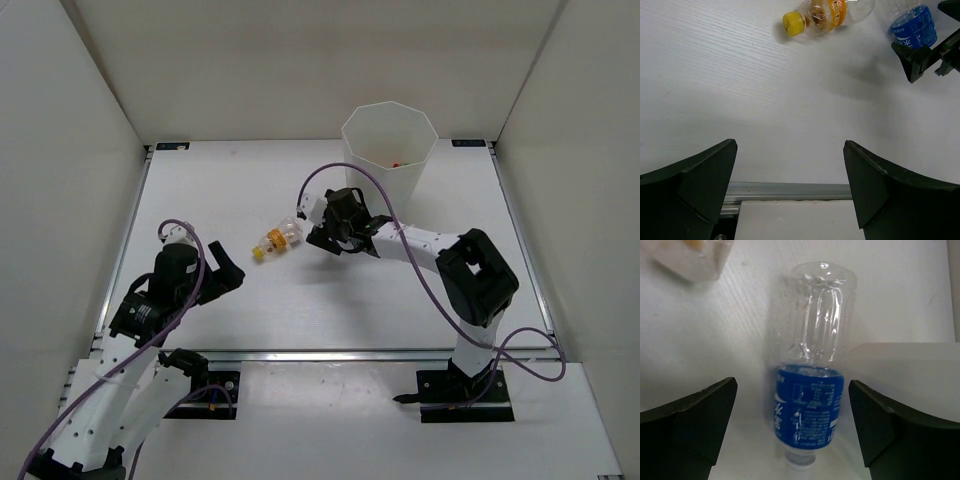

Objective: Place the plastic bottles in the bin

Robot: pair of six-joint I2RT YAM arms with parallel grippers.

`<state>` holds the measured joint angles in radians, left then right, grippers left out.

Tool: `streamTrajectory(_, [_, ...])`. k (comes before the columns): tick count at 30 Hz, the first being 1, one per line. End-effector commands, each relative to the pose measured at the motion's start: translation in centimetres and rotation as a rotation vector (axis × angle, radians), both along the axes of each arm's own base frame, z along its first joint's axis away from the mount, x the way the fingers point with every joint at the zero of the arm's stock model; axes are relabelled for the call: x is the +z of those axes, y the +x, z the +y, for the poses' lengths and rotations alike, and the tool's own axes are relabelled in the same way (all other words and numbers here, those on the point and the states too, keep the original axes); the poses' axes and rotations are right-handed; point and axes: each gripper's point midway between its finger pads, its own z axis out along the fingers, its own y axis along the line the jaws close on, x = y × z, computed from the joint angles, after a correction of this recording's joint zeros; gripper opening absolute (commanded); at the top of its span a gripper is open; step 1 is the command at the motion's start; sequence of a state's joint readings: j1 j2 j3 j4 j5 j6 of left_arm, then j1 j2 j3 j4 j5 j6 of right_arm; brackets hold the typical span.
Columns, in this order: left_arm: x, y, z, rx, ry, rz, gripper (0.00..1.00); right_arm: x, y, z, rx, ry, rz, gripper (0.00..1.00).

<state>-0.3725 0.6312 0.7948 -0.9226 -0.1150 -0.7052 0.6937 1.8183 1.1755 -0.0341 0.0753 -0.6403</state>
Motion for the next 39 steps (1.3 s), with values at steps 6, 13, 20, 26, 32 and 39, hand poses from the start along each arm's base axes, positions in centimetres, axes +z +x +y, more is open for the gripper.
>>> streamTrajectory(6, [0.8,-0.1,0.4,-0.011,0.031,0.008,0.98,-0.8,4.1,0.4,-0.053,-0.032,-0.054,0.89])
streamTrajectory(13, [0.5,-0.1,0.9,0.001,0.049,0.023,0.98,-2.6,3.6,0.8,-0.045,-0.009,0.024,0.65])
streamTrajectory(20, [0.3,0.4,0.8,-0.008,0.064,0.032,0.99,0.9,3.2,2.1,-0.074,0.124,0.038,0.38])
streamTrajectory(26, [0.0,1.5,0.6,-0.037,0.08,0.03,0.99,9.2,0.3,2.8,-0.08,0.331,0.072,0.24])
streamTrajectory(32, [-0.1,3.1,0.5,-0.068,0.117,0.025,0.98,18.6,-4.4,2.7,-0.009,0.572,0.06,0.28])
streamTrajectory(39, [-1.6,5.0,-0.5,-0.14,0.131,0.072,0.98,31.6,-0.5,-2.5,-0.069,0.784,-0.151,0.31])
